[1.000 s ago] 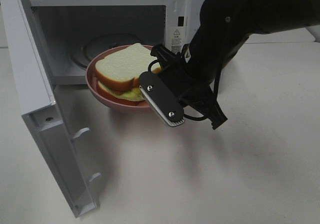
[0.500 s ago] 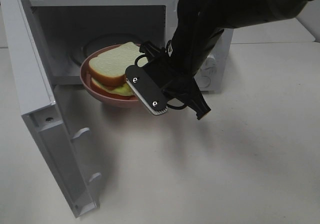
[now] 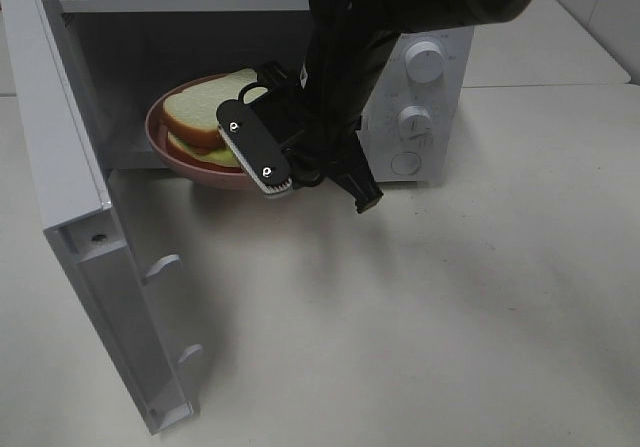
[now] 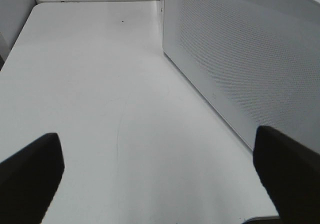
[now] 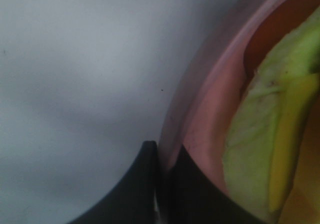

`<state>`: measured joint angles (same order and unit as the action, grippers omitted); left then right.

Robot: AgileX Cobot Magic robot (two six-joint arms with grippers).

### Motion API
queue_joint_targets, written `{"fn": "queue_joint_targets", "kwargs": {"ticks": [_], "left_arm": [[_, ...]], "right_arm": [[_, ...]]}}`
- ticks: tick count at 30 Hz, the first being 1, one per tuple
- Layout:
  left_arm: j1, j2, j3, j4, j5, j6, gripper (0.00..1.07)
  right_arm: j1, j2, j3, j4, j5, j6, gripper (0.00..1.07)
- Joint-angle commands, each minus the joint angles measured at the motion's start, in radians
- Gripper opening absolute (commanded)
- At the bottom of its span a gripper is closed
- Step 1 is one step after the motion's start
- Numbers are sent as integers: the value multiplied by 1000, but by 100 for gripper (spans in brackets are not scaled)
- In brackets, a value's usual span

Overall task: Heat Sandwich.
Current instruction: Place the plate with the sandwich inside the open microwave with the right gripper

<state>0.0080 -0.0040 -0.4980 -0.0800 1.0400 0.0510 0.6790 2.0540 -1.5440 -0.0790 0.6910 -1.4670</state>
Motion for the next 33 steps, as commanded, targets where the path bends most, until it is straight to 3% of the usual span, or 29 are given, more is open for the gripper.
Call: {"fn": "queue_joint_targets", "kwargs": {"ticks": [1, 33], "left_arm": [[1, -26, 4, -4, -3, -1, 98], [1, -26, 4, -3, -3, -2, 98]], "right_arm": [[-3, 21, -49, -18, 6, 31, 0], [-3, 289, -489, -74, 151, 222, 1]]}}
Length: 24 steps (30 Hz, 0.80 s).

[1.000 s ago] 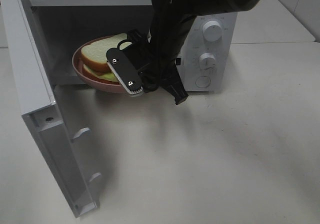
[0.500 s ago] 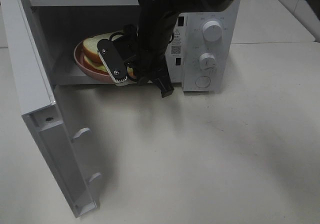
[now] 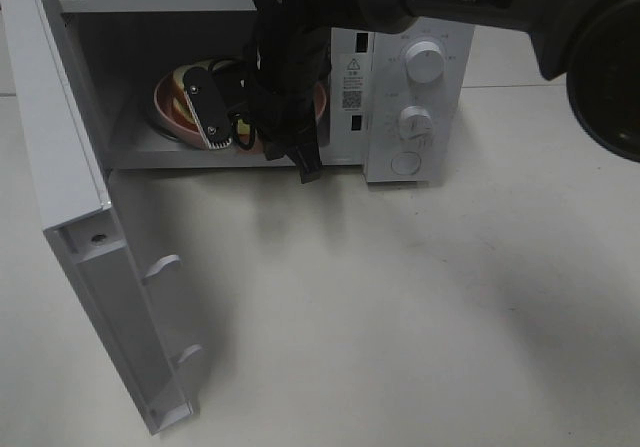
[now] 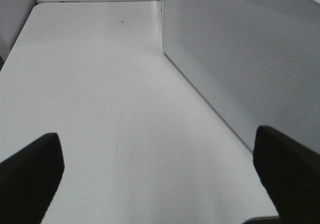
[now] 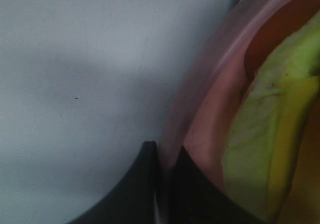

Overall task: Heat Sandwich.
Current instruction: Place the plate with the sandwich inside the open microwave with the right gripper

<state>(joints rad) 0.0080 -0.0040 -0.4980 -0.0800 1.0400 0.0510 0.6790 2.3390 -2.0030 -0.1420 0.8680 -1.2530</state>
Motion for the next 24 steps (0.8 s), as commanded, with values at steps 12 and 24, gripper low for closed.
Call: {"fn": "queue_joint_targets", "kwargs": {"ticks": [12, 24], "left_arm": [[1, -26, 4, -3, -3, -2, 98], [1, -26, 4, -2, -3, -2, 98]], "right_arm": [[-3, 48, -58, -14, -99, -42, 1], [-5, 94, -105, -42, -121, -5, 5]]}}
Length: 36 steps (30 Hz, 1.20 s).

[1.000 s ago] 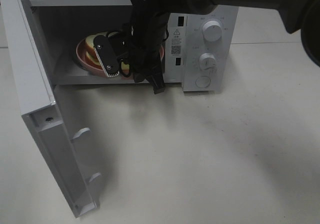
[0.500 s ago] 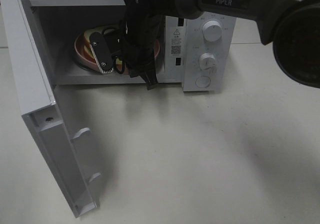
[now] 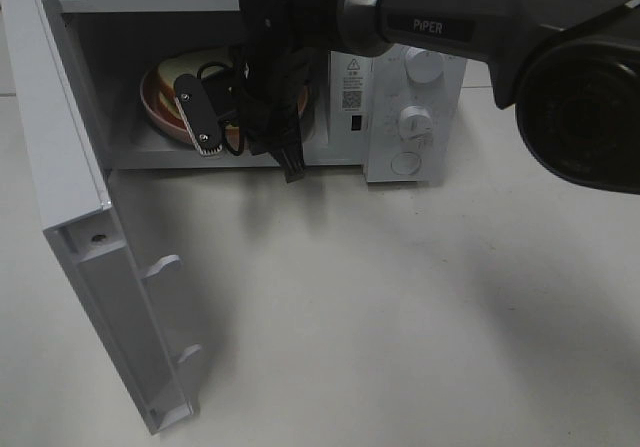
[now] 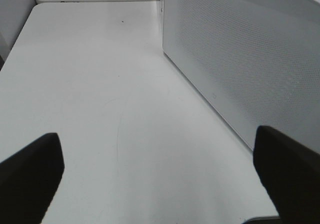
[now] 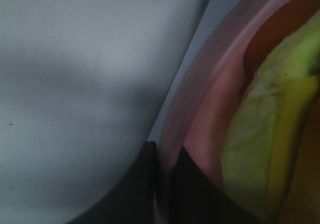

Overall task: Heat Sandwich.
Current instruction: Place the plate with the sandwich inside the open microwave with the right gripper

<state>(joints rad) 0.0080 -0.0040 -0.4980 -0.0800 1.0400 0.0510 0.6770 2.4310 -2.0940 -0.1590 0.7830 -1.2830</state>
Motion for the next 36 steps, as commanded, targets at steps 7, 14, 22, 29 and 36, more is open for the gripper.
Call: {"fn": "queue_joint_targets", "kwargs": {"ticks": [7, 14, 22, 29, 36], "left_arm": [[1, -26, 4, -2, -3, -2, 98], [1, -26, 4, -2, -3, -2, 98], [1, -26, 4, -2, -3, -2, 98], [1, -26, 4, -2, -3, -2, 98], [1, -26, 4, -2, -3, -2, 98]], "right_arm": [[-15, 2, -13, -44, -44, 121, 15], [-15, 2, -13, -42, -45, 149, 33], [-15, 2, -12, -30, -49, 214, 67], [-13, 2, -12, -11, -51, 214, 79], [-12, -43, 62, -13, -134, 214, 78]]}}
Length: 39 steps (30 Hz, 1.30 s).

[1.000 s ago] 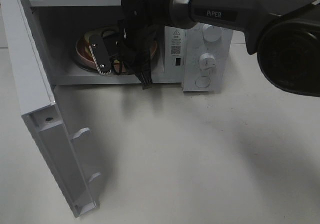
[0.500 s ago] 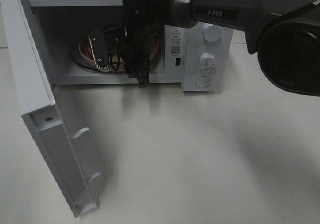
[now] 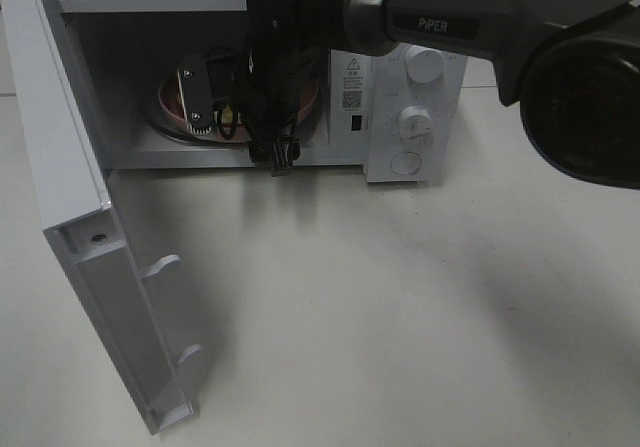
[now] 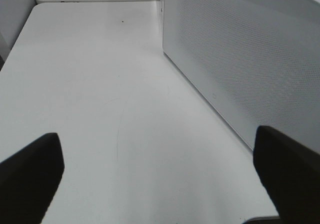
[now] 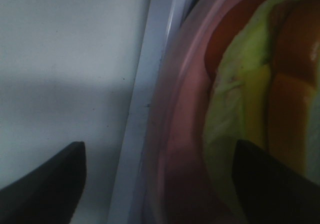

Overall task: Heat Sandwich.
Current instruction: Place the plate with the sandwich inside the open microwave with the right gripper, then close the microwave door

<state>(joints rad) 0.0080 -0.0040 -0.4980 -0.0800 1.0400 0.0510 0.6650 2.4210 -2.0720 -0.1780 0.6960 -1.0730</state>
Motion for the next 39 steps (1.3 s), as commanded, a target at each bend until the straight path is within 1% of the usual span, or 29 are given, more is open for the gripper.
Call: {"fn": "queue_joint_targets", "kwargs": {"ticks": [1, 9, 10, 13, 14, 17, 18, 19, 22, 23, 24, 26, 27, 28, 30, 31, 32, 35, 36, 37, 39], "left_arm": [[1, -26, 4, -2, -3, -2, 98], [1, -26, 4, -2, -3, -2, 98], [1, -26, 4, -2, -3, -2, 98], [1, -26, 4, -2, -3, -2, 98], [1, -26, 4, -2, -3, -2, 98], [1, -26, 4, -2, -3, -2, 98], [1, -26, 4, -2, -3, -2, 98], [1, -26, 4, -2, -3, -2, 98], [1, -26, 4, -2, -3, -2, 98], [1, -26, 4, -2, -3, -2, 98], [1, -26, 4, -2, -3, -2, 98], [1, -26, 4, -2, -3, -2, 98], [1, -26, 4, -2, -3, -2, 98], [1, -26, 4, -2, -3, -2, 98], [1, -26, 4, -2, -3, -2, 98], [1, -26, 4, -2, -3, -2, 98], [1, -26, 4, -2, -3, -2, 98], [1, -26, 4, -2, -3, -2, 98], [1, -26, 4, -2, -3, -2, 98], [1, -26, 4, -2, -3, -2, 98], [1, -26, 4, -2, -3, -2, 98]], "right_arm": [[0, -51, 76, 3, -82, 4, 78], [0, -116, 198, -6, -173, 4, 76], [0, -116, 198, -6, -173, 4, 76], [0, -151, 266, -5, -226, 4, 76], [0, -151, 266, -5, -226, 4, 76], [0, -206, 366, -5, -324, 4, 76], [0, -206, 366, -5, -324, 4, 76], [0, -237, 422, -5, -378, 4, 76], [0, -281, 496, -5, -436, 4, 76], [0, -281, 496, -5, -436, 4, 76], [0, -308, 540, -5, -462, 4, 76], [0, -334, 581, -5, -480, 4, 76], [0, -359, 625, -5, -492, 4, 76], [0, -359, 625, -5, -492, 4, 76], [0, -386, 671, -5, -511, 4, 76], [0, -411, 712, -5, -533, 4, 76], [0, -411, 712, -5, -533, 4, 76], [0, -455, 773, -5, -540, 3, 76], [0, -479, 812, -5, -540, 3, 76], [0, -479, 812, -5, -540, 3, 76], [0, -505, 846, -4, -540, 3, 76]]}}
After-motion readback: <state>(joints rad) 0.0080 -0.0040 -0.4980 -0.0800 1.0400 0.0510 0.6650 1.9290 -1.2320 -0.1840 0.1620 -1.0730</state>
